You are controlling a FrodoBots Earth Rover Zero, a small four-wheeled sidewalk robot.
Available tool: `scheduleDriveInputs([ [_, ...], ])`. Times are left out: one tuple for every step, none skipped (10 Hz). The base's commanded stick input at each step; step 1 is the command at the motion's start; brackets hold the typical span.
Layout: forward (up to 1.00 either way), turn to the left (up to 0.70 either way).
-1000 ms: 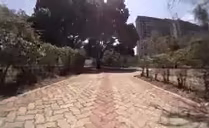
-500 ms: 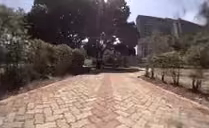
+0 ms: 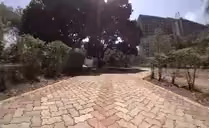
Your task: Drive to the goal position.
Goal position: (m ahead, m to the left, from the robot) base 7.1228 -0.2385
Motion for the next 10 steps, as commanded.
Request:
scheduleDriveInputs([
  [1.00,0.00],
  [1.00,0.00],
  [1.00,0.00],
  [1.00,0.00],
  [1.00,0.00],
  [1.00,0.00],
  [1.00,0.00],
  [1.00,-0.13],
  [1.00,-0.28],
  [1.00,0.00],
])
